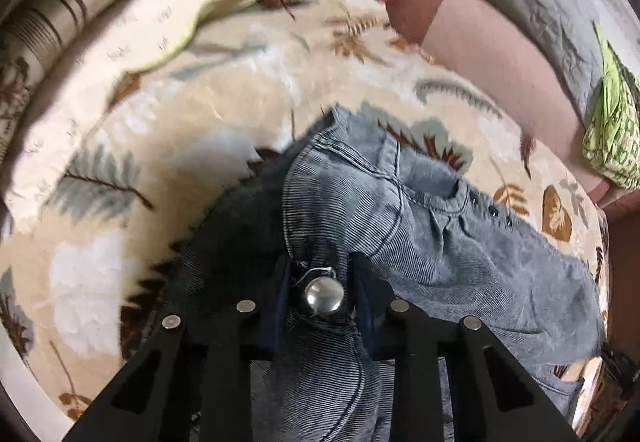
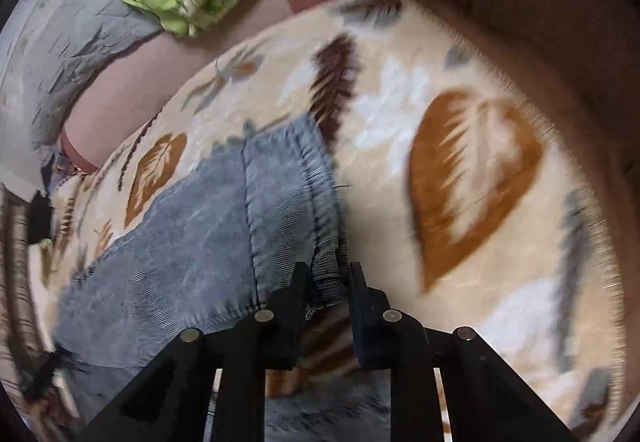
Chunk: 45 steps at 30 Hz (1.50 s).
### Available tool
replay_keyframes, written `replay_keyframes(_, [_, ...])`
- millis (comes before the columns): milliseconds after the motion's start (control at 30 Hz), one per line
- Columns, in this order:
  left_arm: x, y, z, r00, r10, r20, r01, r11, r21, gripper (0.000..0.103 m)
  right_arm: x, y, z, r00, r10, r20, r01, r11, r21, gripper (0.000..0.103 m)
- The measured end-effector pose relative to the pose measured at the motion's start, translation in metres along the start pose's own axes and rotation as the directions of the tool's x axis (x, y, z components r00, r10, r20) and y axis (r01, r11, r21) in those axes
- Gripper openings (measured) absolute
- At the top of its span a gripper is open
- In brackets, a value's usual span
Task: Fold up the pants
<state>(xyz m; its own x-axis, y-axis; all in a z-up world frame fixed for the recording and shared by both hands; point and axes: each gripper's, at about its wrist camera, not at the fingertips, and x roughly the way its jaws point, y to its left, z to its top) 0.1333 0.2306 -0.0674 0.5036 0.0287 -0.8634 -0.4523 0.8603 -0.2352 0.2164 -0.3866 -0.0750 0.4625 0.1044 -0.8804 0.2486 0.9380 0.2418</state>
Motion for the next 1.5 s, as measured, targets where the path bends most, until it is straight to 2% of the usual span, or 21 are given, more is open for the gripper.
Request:
replay_keyframes(67, [0.012,0.003,-0.004,0.998,0.053,-0.034,-0.053,0.999,0.002,0.046,0.019,-0.005,-0.005,0.998,-0.041,-0.056,0.041,0.999,-0.012,0.023])
replay_keyframes(100, [0.02,0.004,-0.006,0.995,0.068,-0.069,-0.067,0.998,0.011,0.048,0.038,-0.011,-0.008,0.99,-0.04,-0.133,0.04,0.999,-0.001,0.028])
replay_keyframes(133, [0.025,0.007,-0.006,0.994,0.062,-0.085,-0.062,0.998,0.007,0.051,0.042,-0.017,-0.009,0.991,0.0,-0.135,0.004,1.0,0.028,0.034])
replay_keyframes(200, [0.016,0.014,0.0,0.997,0.044,-0.067,-0.046,0.999,-0.026,0.061,0.033,-0.023,-0.003,0.995,0.025,-0.092,-0.018,0.997,0.078,0.069])
replay_keyframes(267, [0.004,0.016,0.013,0.999,0.031,-0.015,-0.032,0.998,-0.046,0.069,0.017,-0.025,0.013,0.999,0.038,0.009,-0.039,0.993,0.111,0.069])
replay_keyframes(333, [-0.006,0.015,0.03,0.999,0.009,0.035,-0.007,0.998,-0.063,0.08,0.012,-0.021,0.031,0.997,0.062,0.053,-0.068,0.991,0.118,0.073])
replay_keyframes(367, [-0.008,0.012,0.042,0.998,-0.017,0.06,0.02,0.998,-0.065,0.081,0.015,-0.018,0.04,0.995,0.078,0.057,-0.084,0.99,0.115,0.075])
replay_keyframes(433, [0.003,0.004,0.06,0.997,-0.065,0.042,0.068,0.996,-0.059,0.081,0.024,-0.01,0.056,0.994,0.099,0.048,-0.103,0.99,0.096,0.075])
replay_keyframes(500, [0.022,-0.007,0.073,0.998,-0.065,0.006,0.065,0.997,-0.041,0.08,0.032,-0.003,0.063,0.994,0.107,0.037,-0.109,0.991,0.082,0.075])
replay_keyframes(700, [0.075,-0.031,0.1,0.995,-0.053,-0.081,0.052,0.999,-0.013,0.066,0.065,0.007,0.078,0.991,0.132,0.002,-0.131,0.985,0.109,0.075])
replay_keyframes(767, [0.087,-0.036,0.098,0.992,-0.04,-0.121,0.04,0.999,-0.003,0.043,0.07,0.01,0.083,0.99,0.141,-0.009,-0.139,0.983,0.115,0.075])
replay_keyframes(867, [0.091,-0.041,0.099,0.992,-0.027,-0.121,0.029,0.999,0.016,0.025,0.077,0.018,0.092,0.984,0.179,-0.014,-0.177,0.978,0.114,0.075])
replay_keyframes(1000, [0.097,-0.042,0.099,0.991,-0.015,-0.135,0.017,1.0,0.016,0.024,0.097,0.029,0.102,0.988,0.147,-0.042,-0.142,0.985,0.101,0.075])
replay_keyframes(1033, [0.099,-0.041,0.099,0.99,-0.021,-0.142,0.022,1.0,0.005,0.028,0.105,0.033,0.103,0.987,0.151,-0.062,-0.145,0.984,0.099,0.075])
replay_keyframes(1067, [0.102,-0.041,0.099,0.989,-0.028,-0.146,0.029,1.0,0.005,0.031,0.111,0.035,0.104,0.986,0.144,-0.08,-0.136,0.987,0.089,0.073])
replay_keyframes(1133, [0.101,-0.045,0.1,0.99,-0.008,-0.137,0.013,0.999,0.037,0.03,0.119,0.044,0.103,0.992,0.082,-0.092,-0.079,0.996,0.029,0.046])
replay_keyframes(1167, [0.101,-0.047,0.1,0.991,0.01,-0.136,-0.002,0.998,0.058,0.014,0.118,0.044,0.104,0.993,0.071,-0.089,-0.07,0.997,0.023,0.031])
replay_keyframes(1200, [0.1,-0.049,0.1,0.991,0.027,-0.133,-0.017,0.997,0.074,0.002,0.115,0.043,0.105,0.993,0.084,-0.088,-0.082,0.996,0.03,0.022])
replay_keyframes(1233, [0.098,-0.048,0.101,0.991,0.029,-0.127,-0.02,0.997,0.071,0.002,0.111,0.044,0.105,0.995,0.072,-0.074,-0.071,0.997,0.018,0.016])
replay_keyframes(1400, [0.069,-0.042,0.106,0.997,-0.024,-0.07,0.027,0.999,0.046,0.002,0.068,0.044,0.102,0.995,0.1,0.015,-0.1,0.995,0.003,0.014])
replay_keyframes(1500, [0.032,-0.039,0.107,0.997,-0.072,-0.013,0.073,0.996,0.045,0.002,0.035,0.042,0.097,0.988,0.137,0.07,-0.137,0.991,-0.006,0.014])
